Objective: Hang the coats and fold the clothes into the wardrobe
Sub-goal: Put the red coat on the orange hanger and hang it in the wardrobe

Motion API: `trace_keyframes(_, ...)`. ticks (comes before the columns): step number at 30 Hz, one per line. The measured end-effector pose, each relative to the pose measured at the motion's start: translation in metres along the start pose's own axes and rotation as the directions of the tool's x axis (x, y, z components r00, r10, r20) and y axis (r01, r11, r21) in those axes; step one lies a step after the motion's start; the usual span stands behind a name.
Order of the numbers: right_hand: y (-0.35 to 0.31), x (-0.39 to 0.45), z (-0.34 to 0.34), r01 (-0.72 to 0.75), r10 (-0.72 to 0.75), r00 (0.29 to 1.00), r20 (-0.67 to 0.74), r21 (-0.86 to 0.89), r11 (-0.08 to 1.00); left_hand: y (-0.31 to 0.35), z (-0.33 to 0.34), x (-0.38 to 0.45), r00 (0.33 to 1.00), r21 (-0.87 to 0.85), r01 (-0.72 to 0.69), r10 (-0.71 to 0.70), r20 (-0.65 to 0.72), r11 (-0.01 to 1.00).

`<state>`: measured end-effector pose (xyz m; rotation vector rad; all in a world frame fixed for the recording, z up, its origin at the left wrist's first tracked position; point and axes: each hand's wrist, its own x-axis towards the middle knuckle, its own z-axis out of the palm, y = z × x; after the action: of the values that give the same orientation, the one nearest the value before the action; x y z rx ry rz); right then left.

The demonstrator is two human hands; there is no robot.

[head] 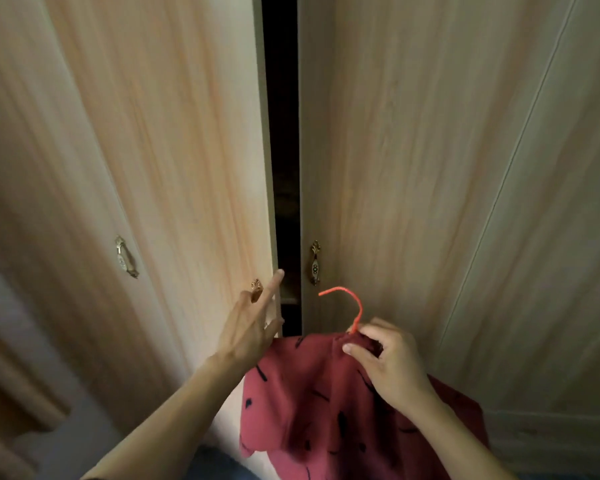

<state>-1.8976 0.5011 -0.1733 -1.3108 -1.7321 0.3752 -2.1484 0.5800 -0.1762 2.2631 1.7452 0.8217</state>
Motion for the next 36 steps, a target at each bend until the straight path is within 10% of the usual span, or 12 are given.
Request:
trace_keyframes(11, -0.043, -0.036, 0.011, 0.068, -0.077, 0.994, 0.076, 0.107, 0.992, 0.026, -0.050, -0.053, 0.998, 0.660, 0.066, -0.036, -0.060, 0.748)
trace_keyframes(36, -0.188, -0.086, 0.135, 0.038, -0.052, 0.995, 0.087, 0.159, 0.987, -0.131, -0.177, -0.222, 0.978, 0.458, 0.137, -0.048, -0.201, 0.879)
